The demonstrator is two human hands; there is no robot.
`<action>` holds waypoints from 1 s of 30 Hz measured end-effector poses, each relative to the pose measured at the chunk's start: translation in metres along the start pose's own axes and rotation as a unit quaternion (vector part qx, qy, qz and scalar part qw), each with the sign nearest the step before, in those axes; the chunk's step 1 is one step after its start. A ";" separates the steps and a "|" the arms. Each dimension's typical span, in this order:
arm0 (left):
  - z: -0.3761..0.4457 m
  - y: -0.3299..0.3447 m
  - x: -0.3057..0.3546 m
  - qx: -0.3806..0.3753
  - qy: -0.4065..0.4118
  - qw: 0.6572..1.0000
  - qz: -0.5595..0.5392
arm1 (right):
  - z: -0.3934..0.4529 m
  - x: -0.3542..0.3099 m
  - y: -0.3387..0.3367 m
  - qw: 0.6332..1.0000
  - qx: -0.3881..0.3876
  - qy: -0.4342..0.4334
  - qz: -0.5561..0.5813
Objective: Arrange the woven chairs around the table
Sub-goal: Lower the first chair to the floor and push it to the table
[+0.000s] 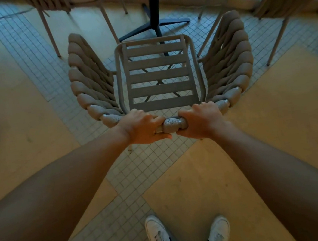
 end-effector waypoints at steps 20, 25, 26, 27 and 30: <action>0.024 0.002 -0.035 -0.073 -0.078 0.994 0.003 | 0.020 0.008 -0.011 0.998 0.002 -0.048 0.039; 0.006 -0.005 -0.045 -0.083 -0.060 0.995 -0.018 | 0.026 -0.010 -0.010 0.997 0.020 -0.057 0.039; 0.002 -0.007 -0.049 -0.084 -0.059 0.995 -0.016 | 0.029 -0.015 -0.009 0.997 0.025 -0.058 0.039; -0.002 -0.008 -0.052 -0.082 -0.055 0.995 -0.018 | 0.031 -0.020 -0.009 0.997 0.027 -0.059 0.039; -0.010 -0.008 -0.063 -0.067 -0.050 0.996 -0.036 | 0.041 -0.027 -0.007 0.997 0.028 -0.063 0.041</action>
Point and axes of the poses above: each hand's wrist, its own z-axis towards the middle knuckle, its own y-axis out of the palm, x = y × z, the point moved 2 cm from there along z, towards the middle knuckle, and after that the axes turned 3 degrees about -z, right-handed, at the moved point
